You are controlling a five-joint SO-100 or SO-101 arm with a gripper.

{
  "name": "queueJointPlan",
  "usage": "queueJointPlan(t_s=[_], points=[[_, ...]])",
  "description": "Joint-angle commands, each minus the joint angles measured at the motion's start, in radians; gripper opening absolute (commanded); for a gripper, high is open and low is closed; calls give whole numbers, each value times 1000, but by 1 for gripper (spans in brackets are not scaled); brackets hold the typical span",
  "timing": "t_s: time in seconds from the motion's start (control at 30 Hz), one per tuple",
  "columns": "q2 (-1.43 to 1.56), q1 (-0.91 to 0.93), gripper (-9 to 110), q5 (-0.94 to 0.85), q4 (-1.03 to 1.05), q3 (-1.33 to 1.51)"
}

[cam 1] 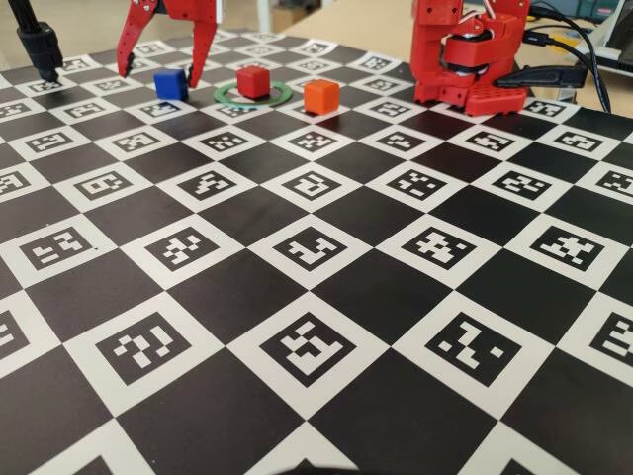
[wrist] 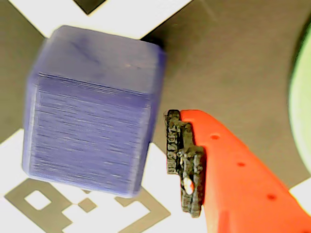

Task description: Grab the red cube then put it in the green circle then put the blue cube on top and finally the orange cube on top

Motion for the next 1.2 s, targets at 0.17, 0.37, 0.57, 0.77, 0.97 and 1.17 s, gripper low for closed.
queueJointPlan(t_s=[0.17, 0.37, 0.57, 0.77, 0.97, 1.17], points=[[28, -8, 43, 71, -18, -34], [28, -8, 43, 97, -20, -29], [28, -6, 43, 120, -23, -23], [28, -5, 42, 123, -28, -21], [28, -5, 27, 124, -35, -12], [29, -5, 5, 118, -40, -8]])
